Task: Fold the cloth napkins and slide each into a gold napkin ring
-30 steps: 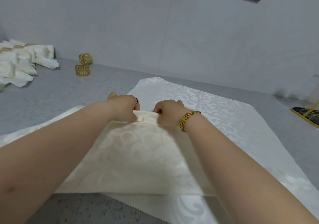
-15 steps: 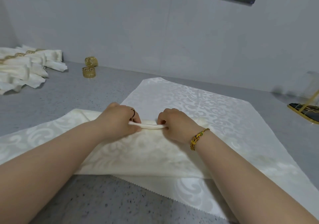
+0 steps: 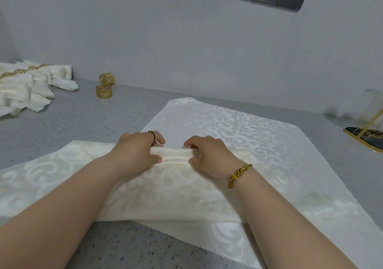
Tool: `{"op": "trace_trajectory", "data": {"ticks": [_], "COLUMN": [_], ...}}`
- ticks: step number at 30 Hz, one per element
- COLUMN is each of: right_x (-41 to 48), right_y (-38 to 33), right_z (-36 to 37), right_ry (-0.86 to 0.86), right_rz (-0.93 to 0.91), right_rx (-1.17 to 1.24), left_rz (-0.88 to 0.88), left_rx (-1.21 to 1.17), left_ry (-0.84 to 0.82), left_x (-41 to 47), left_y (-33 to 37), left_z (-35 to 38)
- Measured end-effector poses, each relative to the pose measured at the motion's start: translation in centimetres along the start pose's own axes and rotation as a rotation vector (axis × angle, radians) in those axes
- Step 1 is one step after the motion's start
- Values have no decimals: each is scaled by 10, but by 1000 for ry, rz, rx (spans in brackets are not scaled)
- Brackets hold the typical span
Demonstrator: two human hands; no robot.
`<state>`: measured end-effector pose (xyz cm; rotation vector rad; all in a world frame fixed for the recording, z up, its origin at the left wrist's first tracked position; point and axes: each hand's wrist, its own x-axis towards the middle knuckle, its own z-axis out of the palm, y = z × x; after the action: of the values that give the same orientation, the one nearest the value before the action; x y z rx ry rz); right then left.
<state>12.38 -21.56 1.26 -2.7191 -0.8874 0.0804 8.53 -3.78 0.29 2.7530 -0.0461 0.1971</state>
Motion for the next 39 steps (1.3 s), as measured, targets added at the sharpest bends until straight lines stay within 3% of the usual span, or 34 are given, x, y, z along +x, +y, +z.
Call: {"op": "trace_trajectory", "data": {"ticks": [4,8,13,20,31,35,39], "right_x": [-2,-7,-14,-23,-19,-25,-39], "right_y": [-4,-7,-9,-7,-16,-27,-29], "right_z": [5,2,-1,-12,-7,-3,5], "right_ry": [101,88,-64,-171,-166,-103,83], "right_rz": [-62,-91,-139,-51,2,-18,-139], "right_rx": [-74,-116,-120,100,91,-27,-199], "left_rz": [36,138,206,95,27,91,255], "left_rx": [13,56,70,-102,-117,109,297], "left_ry": [60,55,-90,-281,-244,-136,23], "left_x": [-4,-11,-17,-21,-17,-26,-42], "left_y": [2,3,2,-1,-2,10,17], "left_z": [0,-6,-10,-19,-10,-13,-10]}}
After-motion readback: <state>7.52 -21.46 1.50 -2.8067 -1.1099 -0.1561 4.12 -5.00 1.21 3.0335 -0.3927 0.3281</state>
